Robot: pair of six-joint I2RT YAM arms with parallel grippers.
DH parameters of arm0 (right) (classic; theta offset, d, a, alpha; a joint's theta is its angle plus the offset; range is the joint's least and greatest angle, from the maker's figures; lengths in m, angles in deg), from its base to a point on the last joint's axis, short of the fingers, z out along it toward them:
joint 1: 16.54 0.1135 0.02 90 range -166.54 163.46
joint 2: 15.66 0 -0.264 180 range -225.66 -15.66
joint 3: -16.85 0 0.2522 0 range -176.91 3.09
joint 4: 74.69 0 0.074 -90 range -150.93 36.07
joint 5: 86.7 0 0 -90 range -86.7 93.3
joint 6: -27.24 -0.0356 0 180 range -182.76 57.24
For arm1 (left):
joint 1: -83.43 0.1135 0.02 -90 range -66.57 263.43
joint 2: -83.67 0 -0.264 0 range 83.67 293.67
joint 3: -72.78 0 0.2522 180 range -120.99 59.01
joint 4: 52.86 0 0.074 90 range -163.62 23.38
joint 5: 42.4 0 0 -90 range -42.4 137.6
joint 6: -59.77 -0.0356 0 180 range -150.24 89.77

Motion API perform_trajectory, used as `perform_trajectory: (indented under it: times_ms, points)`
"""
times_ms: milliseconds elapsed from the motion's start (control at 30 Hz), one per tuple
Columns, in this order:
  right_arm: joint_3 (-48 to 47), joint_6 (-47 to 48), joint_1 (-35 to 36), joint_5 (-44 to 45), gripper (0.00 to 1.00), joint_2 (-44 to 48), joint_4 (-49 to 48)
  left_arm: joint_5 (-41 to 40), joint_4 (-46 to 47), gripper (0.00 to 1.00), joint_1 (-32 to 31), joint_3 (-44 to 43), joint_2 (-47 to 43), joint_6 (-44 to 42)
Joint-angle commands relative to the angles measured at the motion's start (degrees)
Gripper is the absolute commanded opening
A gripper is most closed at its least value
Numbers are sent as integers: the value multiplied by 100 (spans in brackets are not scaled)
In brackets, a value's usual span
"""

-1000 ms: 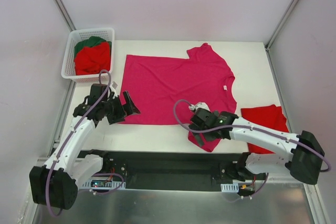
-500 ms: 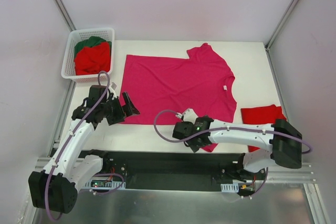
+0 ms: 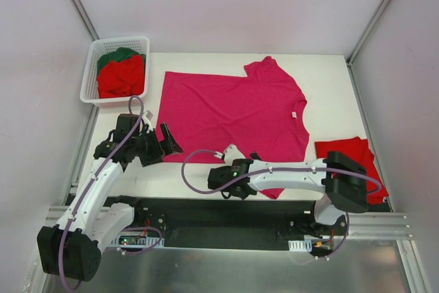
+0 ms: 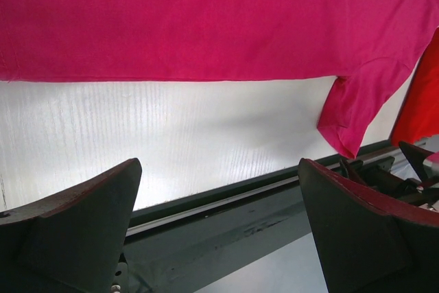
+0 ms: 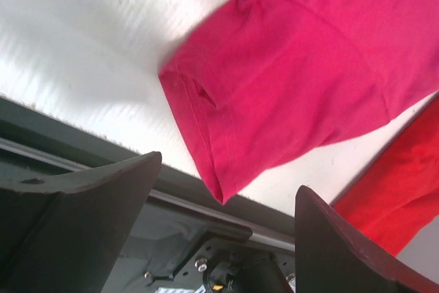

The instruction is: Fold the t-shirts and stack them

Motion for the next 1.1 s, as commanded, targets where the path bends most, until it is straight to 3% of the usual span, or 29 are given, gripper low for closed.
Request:
perform_trajectory:
  times_ms: [0,200,533,700,1067]
  points:
    - [-337,162,38,394,86,-433,55,121,-133,99,10,-149,-91,-83]
    - [-232,365,-198,359,83,-654,-253,95,-186,99,10,-158,-82,-92]
    - [-30,813,-743,218,53,-575,-700,60,-212,99,10,-254,32,-101]
    - [-4,1041,-805,51,43,-759,-999,42,-212,99,10,-228,32,-101]
    - [-197,1051,-805,-379,45,-698,-991,-54,-282,99,10,-140,-21,-101]
